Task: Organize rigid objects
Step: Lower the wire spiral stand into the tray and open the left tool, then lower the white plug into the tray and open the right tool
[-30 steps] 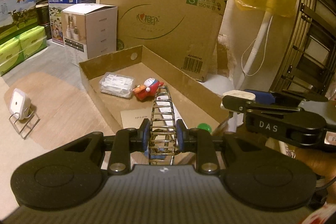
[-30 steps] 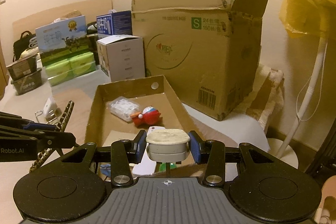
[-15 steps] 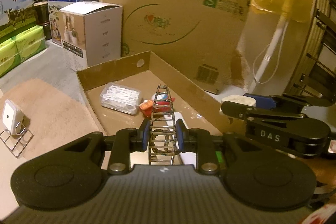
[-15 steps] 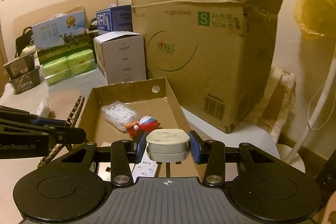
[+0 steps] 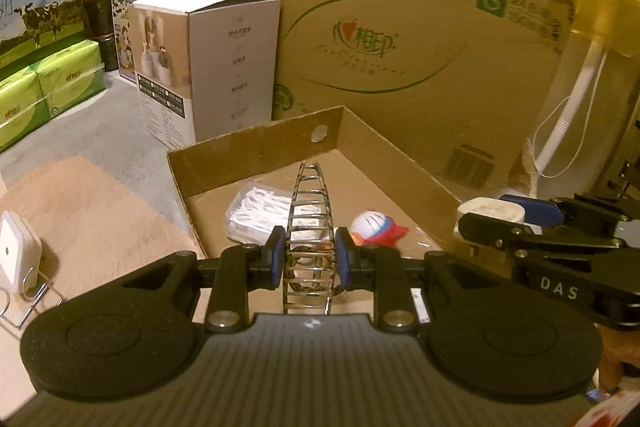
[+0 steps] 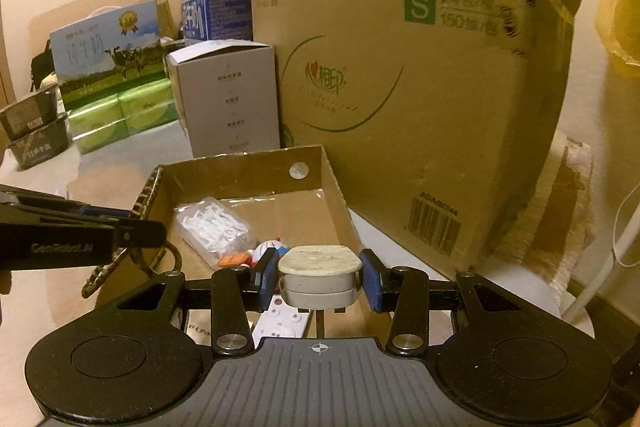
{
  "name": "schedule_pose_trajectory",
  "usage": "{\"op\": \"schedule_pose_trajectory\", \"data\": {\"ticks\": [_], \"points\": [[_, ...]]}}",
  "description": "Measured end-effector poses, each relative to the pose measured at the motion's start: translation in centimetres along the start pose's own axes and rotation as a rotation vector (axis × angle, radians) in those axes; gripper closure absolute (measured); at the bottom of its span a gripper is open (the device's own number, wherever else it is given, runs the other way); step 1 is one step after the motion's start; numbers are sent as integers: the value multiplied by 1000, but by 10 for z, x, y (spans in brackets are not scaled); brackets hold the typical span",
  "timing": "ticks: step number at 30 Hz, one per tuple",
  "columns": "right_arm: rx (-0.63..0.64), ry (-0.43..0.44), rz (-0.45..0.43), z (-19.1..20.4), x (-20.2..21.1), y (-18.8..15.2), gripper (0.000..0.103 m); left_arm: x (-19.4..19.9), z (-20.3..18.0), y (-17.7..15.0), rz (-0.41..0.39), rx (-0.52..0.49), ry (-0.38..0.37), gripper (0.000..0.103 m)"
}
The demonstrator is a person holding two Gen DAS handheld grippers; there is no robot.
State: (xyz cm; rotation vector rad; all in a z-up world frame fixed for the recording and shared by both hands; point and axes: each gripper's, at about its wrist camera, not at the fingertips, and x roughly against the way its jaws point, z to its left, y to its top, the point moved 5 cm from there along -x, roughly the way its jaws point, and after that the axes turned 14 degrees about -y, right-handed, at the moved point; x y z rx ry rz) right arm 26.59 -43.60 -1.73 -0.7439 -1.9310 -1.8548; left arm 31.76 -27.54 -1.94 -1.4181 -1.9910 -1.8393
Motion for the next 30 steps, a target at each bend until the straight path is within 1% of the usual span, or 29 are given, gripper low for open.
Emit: {"op": "schedule_pose_trajectory", "data": {"ticks": [4, 6, 7, 8, 15, 27, 30], "points": [[0, 2, 9, 2, -13, 1, 59, -12, 7, 0, 11, -6, 9, 80], [0, 2, 11, 3, -18, 1, 59, -11, 9, 3, -4, -26, 24, 73], [1, 1, 12, 3, -19, 1, 59, -9, 10, 4, -13, -30, 30, 67], [1, 1, 15, 3, -20, 0, 59, -7, 12, 5, -21, -27, 30, 66], [5, -9, 17, 0, -10, -8, 59, 12, 21, 2, -45, 20, 32, 66], [-14, -23, 46, -7, 13, -29, 59, 40, 9, -20, -39, 44, 8, 66], [-27, -20, 46, -9, 17, -32, 59, 47, 7, -25, -39, 45, 9, 62]]}}
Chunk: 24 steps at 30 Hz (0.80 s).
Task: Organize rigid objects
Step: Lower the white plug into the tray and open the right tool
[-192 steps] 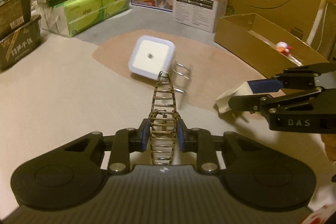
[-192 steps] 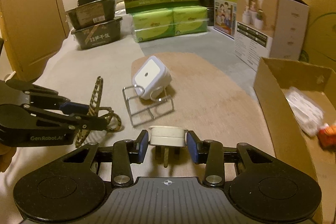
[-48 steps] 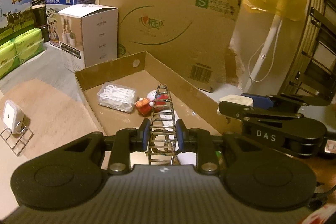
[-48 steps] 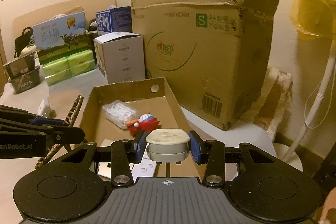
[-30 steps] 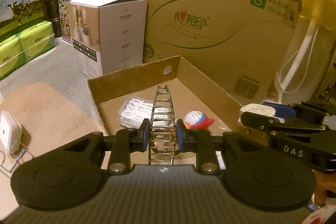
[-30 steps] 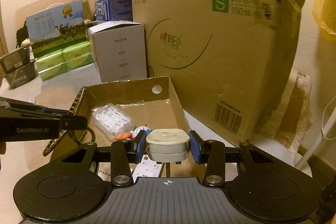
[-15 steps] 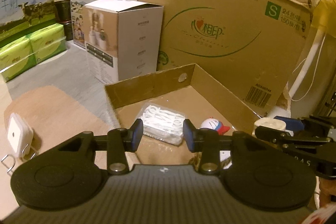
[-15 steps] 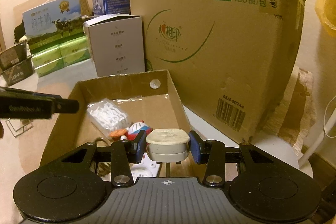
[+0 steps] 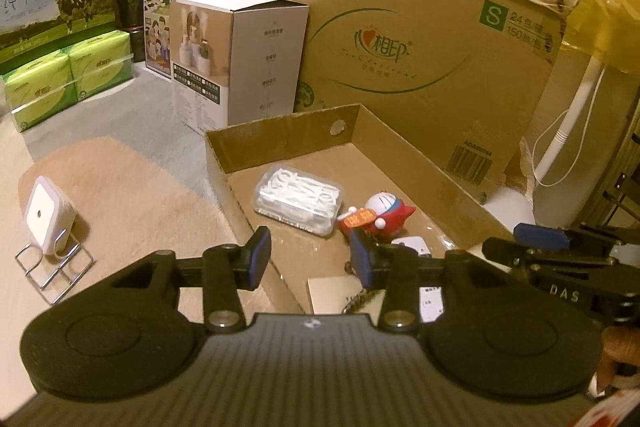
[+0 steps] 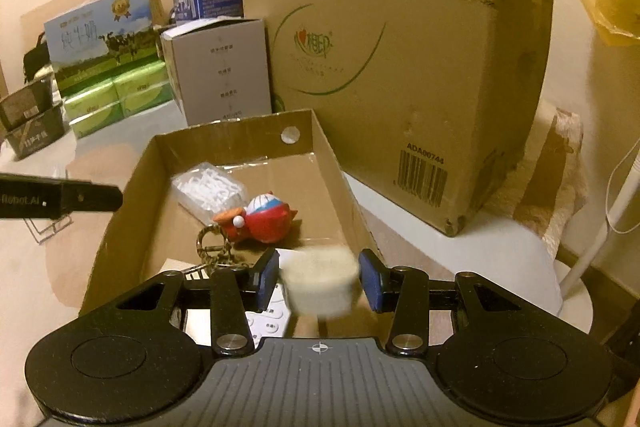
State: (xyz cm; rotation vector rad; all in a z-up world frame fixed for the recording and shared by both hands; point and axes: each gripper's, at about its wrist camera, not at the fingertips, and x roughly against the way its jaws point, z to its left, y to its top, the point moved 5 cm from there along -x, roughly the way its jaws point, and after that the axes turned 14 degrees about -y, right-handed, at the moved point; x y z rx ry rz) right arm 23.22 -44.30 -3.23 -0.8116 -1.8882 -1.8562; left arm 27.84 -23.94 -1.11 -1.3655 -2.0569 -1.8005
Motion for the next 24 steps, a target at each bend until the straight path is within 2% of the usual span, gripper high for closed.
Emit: {"op": "schedule_pose_trajectory", "data": {"ticks": [9, 13, 24], "points": [[-44, -21, -29, -8, 33, 2, 57, 35, -5, -16, -12, 14, 5, 55], [-81, -18, -36, -6, 58, -1, 51, 58, -9, -27, -18, 19, 6, 50], [-86, 33, -42, 37, 114, -22, 43, 120, -2, -55, -42, 32, 26, 42]]}}
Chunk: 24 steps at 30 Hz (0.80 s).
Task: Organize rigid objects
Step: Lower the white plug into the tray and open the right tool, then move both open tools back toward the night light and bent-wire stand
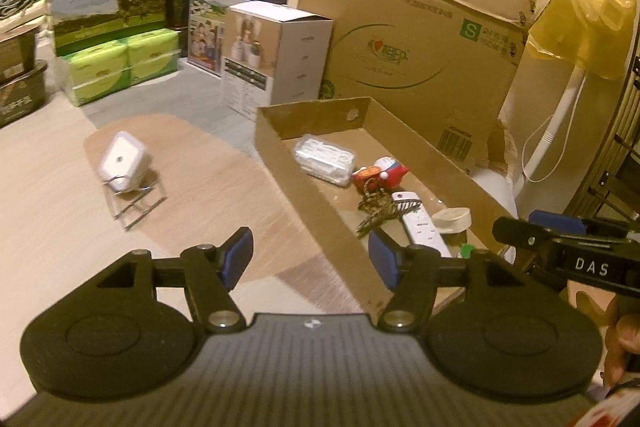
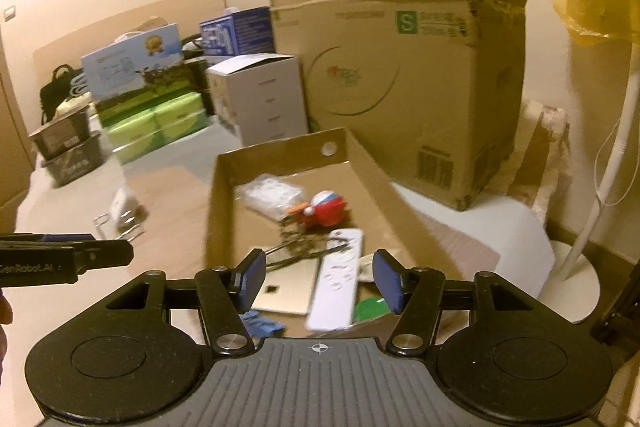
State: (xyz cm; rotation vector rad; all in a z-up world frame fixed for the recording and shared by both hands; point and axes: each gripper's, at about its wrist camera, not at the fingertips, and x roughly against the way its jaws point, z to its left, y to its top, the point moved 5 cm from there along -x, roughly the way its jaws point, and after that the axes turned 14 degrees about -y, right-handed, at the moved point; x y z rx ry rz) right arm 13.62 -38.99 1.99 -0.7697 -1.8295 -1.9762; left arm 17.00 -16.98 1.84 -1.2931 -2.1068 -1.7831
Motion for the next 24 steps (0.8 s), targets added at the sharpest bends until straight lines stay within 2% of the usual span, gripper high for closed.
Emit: {"op": "schedule_pose_trajectory", "data": {"ticks": [13, 24], "points": [[4, 66, 32, 60, 26, -27, 38, 53, 33, -32, 3, 27, 68, 31], [57, 125, 51, 108, 29, -38, 25, 84, 74, -49, 6, 56, 156, 25]]}}
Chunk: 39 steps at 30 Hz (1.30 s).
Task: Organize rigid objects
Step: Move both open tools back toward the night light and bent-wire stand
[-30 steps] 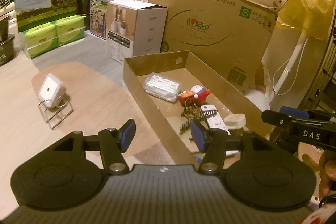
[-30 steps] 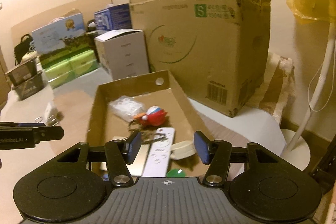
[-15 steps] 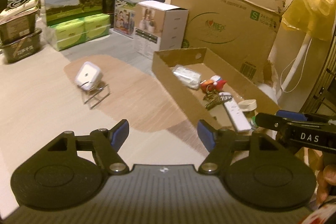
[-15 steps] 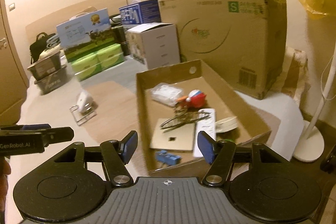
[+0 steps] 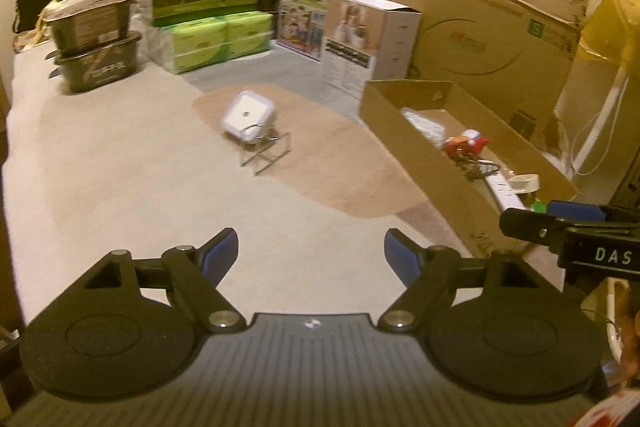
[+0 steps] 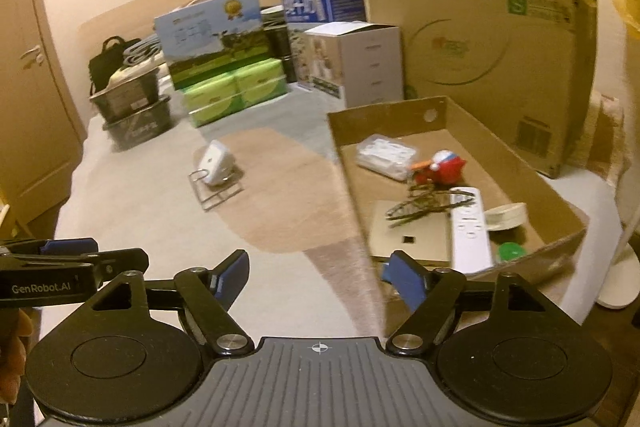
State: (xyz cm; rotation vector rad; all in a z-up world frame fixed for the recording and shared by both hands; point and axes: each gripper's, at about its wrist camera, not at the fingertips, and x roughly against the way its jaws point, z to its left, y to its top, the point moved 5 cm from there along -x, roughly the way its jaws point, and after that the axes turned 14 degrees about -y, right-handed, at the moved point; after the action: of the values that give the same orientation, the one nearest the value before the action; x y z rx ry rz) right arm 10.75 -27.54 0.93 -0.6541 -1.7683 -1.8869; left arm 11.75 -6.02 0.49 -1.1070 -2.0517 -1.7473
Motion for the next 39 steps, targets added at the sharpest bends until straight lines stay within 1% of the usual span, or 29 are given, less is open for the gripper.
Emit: {"op": "schedule_pose_trajectory", "data": {"ticks": [7, 11, 20, 25, 29, 34, 36, 39], "points": [[41, 33, 3, 30, -5, 3, 23, 8, 25, 0, -8, 19, 34, 23], [57, 46, 2, 43, -9, 7, 23, 8, 36, 4, -6, 15, 33, 23], [77, 64, -2, 67, -27, 19, 22, 1, 61, 22, -7, -4, 35, 23], [98, 88, -10, 80, -42, 26, 22, -6, 81, 32, -7, -2, 46, 23], [114, 122, -17, 91, -59, 31, 22, -16, 98, 40, -1, -4, 56, 23], [163, 192, -26, 105, -88, 36, 22, -32, 121, 47, 11, -6, 58, 23], [195, 219, -33, 111, -102, 38, 22, -40, 129, 49, 16, -11, 52, 23], [255, 263, -49, 120, -123, 42, 22, -56, 138, 53, 27, -37, 24, 23]]}}
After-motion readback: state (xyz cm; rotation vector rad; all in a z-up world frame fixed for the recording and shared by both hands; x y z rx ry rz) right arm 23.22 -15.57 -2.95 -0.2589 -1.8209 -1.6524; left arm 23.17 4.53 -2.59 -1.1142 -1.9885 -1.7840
